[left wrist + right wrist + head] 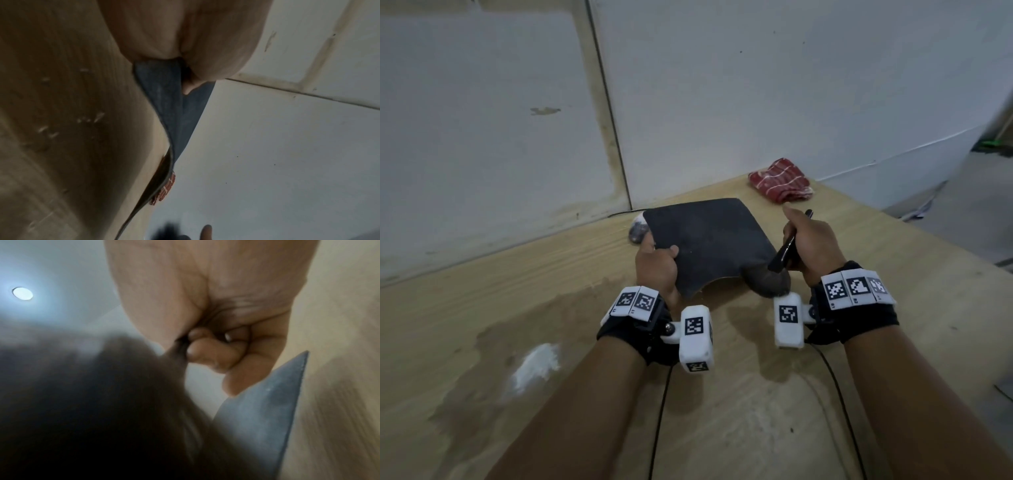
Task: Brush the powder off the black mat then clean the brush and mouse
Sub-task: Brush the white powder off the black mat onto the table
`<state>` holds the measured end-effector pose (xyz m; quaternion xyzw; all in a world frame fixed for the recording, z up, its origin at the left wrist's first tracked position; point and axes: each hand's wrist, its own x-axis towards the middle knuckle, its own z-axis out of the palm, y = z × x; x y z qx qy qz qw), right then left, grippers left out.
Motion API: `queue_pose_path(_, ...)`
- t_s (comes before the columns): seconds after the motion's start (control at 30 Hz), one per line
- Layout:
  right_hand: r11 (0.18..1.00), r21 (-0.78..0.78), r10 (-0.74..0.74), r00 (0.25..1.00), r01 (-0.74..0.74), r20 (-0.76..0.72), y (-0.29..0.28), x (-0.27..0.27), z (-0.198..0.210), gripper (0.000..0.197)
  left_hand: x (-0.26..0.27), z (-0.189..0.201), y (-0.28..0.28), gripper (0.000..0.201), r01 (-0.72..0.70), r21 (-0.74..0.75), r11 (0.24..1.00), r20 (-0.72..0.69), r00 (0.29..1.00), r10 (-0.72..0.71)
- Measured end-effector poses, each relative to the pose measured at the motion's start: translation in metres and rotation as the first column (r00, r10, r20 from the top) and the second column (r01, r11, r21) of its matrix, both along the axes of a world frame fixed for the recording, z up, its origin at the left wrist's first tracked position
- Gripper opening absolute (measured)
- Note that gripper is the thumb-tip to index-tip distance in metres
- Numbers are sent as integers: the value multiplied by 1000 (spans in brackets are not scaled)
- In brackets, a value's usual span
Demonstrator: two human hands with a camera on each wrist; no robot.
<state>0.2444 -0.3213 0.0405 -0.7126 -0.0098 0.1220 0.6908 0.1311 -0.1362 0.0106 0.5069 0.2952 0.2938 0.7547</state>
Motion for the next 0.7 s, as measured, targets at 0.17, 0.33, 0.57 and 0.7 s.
queue_pose_path(0.17,987,151,-39,997,48,-61,6,-17,-4,49,-8,-2,1,54,-12,-11,1000,-46,999,12)
queue_pose_path(0.33,969,239,-43,994,66,-104,18,-40,-5,49,-24,-3,3,49,-12,-7,1000,-94,996,11)
queue_pose_path(0.57,958,286,17,996,9,-89,40,-81,-4,48,-71,0,18,29,55,62,997,-163,986,-45)
queue_pose_path(0.7,943,324,110,990,-74,-92,68,-111,-2,46,-107,-4,51,27,57,183,981,-226,974,-14)
